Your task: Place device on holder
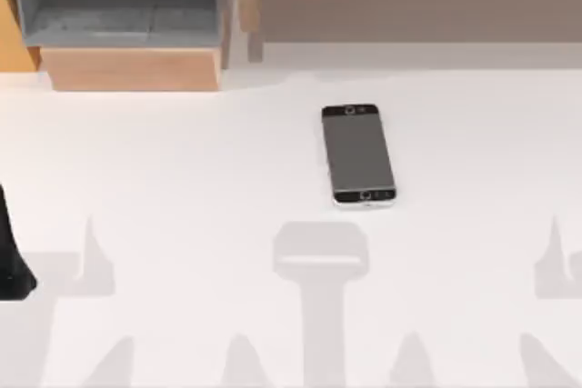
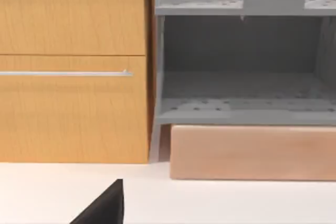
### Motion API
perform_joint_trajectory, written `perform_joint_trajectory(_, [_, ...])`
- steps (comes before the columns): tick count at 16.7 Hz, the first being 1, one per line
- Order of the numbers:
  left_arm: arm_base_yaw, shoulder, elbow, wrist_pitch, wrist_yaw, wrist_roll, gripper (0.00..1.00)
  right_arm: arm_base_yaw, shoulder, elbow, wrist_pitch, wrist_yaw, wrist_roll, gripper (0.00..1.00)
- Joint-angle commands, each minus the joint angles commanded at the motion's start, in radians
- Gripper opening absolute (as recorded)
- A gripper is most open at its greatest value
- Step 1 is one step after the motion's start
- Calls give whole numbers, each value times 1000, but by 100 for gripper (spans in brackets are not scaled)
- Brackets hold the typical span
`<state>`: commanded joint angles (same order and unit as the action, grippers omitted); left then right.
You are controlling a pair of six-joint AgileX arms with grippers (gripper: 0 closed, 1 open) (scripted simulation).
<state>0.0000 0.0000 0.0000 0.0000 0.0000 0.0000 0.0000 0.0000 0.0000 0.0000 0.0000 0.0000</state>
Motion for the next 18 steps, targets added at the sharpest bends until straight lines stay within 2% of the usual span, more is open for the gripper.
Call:
perform_joint_trajectory(4, [0, 0, 0, 0, 0, 0, 100, -1, 25, 26, -20, -1, 5, 100])
perform_joint_trajectory(8, [0, 0, 0, 0, 0, 0, 100, -6, 197, 204, -153, -1, 41, 100])
perform_joint_trajectory(12, [0, 0, 0, 0, 0, 0, 100, -8, 515, 548, -375, 5, 99, 100])
perform_joint_trajectory(18, [0, 0, 0, 0, 0, 0, 100, 29, 1172, 1267, -799, 23, 196, 100])
